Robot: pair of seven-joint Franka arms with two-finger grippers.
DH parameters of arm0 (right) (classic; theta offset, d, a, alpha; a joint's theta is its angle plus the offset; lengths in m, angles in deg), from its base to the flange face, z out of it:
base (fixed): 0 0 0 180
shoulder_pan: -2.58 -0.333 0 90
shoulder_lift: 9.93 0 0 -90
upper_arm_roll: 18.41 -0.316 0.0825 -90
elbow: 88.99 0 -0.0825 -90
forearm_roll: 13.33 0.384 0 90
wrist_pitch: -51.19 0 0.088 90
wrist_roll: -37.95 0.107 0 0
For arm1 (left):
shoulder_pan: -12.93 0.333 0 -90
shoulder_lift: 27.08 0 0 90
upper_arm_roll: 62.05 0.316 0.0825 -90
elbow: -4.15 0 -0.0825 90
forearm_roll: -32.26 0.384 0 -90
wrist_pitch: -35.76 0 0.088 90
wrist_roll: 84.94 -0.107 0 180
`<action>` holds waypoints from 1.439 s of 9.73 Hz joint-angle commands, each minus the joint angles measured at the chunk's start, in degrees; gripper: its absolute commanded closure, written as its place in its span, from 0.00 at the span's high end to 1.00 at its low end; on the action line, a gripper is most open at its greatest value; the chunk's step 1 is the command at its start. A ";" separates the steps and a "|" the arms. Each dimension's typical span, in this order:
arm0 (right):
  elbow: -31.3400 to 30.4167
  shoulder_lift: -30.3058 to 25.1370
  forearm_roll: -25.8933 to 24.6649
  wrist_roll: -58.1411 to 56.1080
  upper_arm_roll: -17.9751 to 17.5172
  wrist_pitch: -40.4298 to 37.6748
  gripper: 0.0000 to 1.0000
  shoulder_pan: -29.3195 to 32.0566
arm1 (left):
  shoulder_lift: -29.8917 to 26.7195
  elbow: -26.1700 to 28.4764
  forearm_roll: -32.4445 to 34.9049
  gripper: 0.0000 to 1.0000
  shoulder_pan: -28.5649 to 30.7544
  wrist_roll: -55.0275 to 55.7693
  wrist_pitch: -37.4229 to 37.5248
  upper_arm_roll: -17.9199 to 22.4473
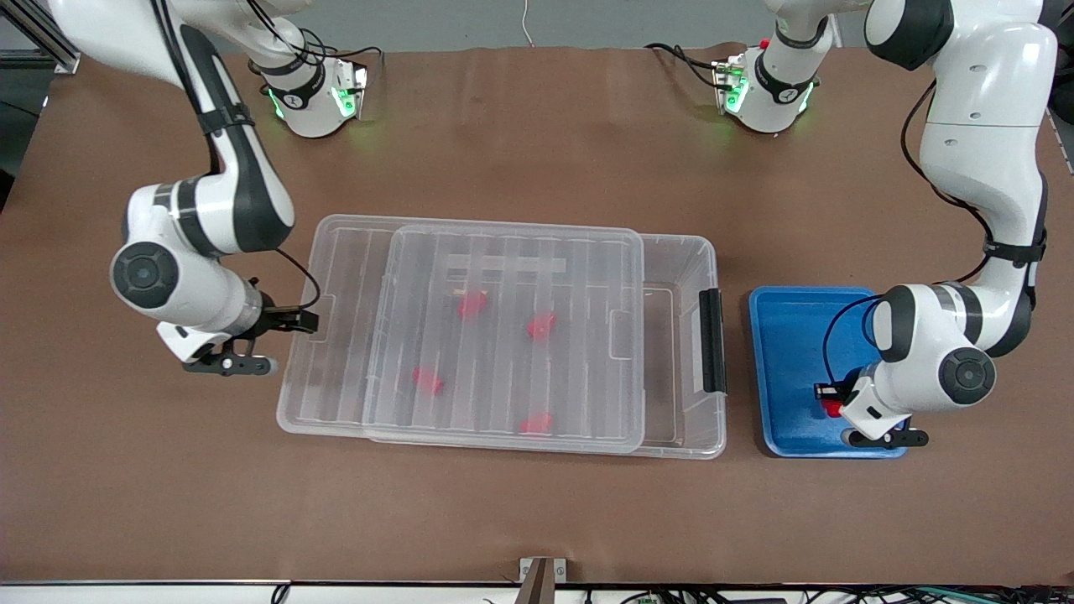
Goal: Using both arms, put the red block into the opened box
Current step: 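Grasp the red block with the left gripper while the right gripper slides the lid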
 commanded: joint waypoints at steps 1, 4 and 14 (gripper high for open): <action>-0.39 -1.38 -1.79 -0.84 -0.51 -2.66 1.00 3.09 | -5.63 0.36 0.86 0.00 -0.35 1.17 7.25 -3.19; 0.58 -1.38 -2.68 -7.41 -0.43 -2.94 1.00 6.77 | -13.38 0.71 0.95 0.00 -0.44 8.79 17.01 -12.05; 19.21 -13.12 -1.44 0.12 -0.78 -21.09 1.00 9.33 | -2.43 5.71 14.11 0.00 -13.89 43.69 0.73 -20.44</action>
